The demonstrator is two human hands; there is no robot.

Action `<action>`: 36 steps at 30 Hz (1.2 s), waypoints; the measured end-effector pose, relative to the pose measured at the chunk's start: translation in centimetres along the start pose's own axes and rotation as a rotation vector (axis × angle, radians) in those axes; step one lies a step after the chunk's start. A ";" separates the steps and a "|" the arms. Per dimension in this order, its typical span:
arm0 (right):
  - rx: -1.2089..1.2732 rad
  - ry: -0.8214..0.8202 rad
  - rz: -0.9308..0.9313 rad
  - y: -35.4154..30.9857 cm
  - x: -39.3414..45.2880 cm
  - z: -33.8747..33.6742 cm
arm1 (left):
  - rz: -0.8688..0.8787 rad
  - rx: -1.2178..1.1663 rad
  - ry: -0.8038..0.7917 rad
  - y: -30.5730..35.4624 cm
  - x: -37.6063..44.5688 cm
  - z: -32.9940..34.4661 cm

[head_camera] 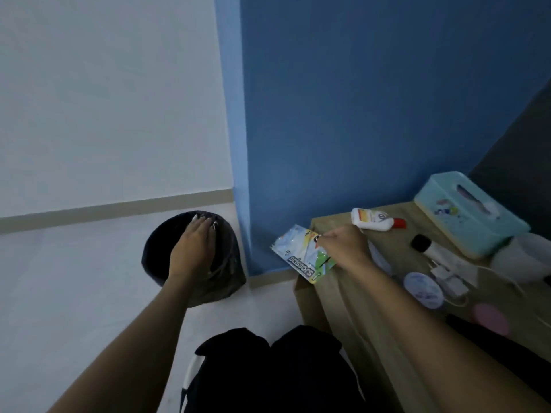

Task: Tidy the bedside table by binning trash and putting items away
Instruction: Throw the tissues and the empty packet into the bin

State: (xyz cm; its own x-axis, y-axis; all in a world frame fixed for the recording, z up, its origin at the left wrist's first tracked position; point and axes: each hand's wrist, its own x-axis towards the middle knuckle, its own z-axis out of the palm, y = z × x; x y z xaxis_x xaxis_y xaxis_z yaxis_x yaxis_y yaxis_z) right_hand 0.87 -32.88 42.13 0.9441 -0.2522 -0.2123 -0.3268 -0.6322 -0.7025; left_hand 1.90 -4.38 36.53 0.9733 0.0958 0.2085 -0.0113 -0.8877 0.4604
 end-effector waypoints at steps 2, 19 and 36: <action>-0.033 -0.100 0.014 -0.8 0.2 2.3 | -0.071 -0.011 -0.003 -2.6 -0.2 0.1; 0.233 -0.457 0.189 -7.6 8.9 26.0 | -0.645 -0.083 0.049 -19.4 1.8 6.9; 0.220 -0.641 0.195 -5.8 13.9 31.1 | -0.630 -0.004 0.134 -22.5 4.1 12.5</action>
State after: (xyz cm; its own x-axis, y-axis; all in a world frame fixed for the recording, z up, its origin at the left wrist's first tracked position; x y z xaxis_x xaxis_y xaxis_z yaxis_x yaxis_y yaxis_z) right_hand 17.24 -9.95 22.14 0.7305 0.1785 -0.6591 -0.5400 -0.4399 -0.7176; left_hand 9.01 10.39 16.25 0.7566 0.6539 0.0032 0.5521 -0.6414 0.5328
